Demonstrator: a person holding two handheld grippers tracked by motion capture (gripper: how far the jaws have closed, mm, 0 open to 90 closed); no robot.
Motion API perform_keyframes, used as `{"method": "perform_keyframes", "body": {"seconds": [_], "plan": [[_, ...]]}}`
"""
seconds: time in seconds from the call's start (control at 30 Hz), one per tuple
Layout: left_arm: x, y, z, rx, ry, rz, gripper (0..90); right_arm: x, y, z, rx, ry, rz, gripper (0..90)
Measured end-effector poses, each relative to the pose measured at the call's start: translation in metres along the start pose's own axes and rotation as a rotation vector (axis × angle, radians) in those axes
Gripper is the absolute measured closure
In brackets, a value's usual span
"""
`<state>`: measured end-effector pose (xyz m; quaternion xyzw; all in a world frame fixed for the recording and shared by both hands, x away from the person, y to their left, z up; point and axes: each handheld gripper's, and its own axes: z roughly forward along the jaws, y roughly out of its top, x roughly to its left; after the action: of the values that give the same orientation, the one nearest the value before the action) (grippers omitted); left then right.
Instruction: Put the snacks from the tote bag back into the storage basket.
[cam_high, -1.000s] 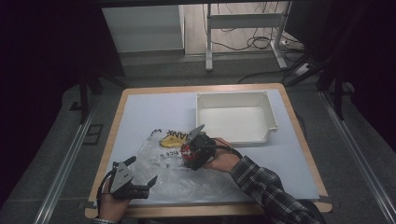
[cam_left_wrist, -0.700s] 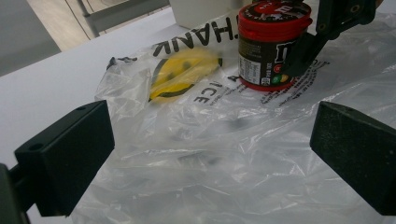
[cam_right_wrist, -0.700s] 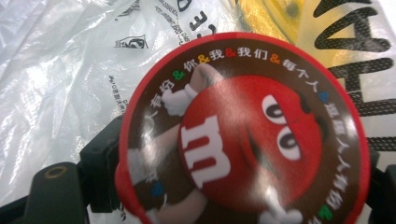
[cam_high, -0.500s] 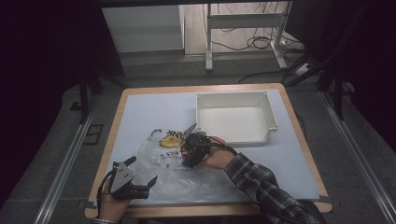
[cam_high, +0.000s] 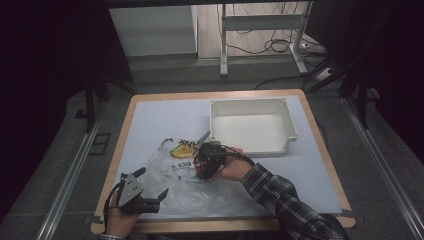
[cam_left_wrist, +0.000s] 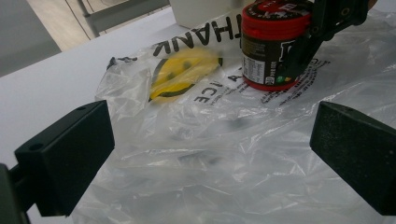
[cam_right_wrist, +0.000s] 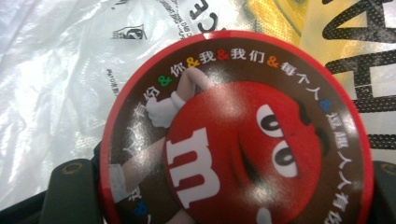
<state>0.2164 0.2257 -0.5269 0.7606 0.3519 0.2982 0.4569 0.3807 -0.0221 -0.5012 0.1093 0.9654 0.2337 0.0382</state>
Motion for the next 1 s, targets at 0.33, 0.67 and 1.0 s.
{"method": "perform_keyframes", "body": {"seconds": [0.33,0.67,1.0], "plan": [[0.0,0.0,0.0,0.002,0.002,0.005,0.0,0.005,0.005,-0.015,-0.022,-0.011,-0.008,25.4],[0.0,0.0,0.0,0.002,0.003,0.007,0.0,0.006,0.004,-0.033,-0.027,-0.027,-0.005,25.4],[0.0,0.0,0.0,0.002,0.003,0.007,0.0,0.0,-0.001,-0.049,-0.033,-0.049,0.018,25.4]]}}
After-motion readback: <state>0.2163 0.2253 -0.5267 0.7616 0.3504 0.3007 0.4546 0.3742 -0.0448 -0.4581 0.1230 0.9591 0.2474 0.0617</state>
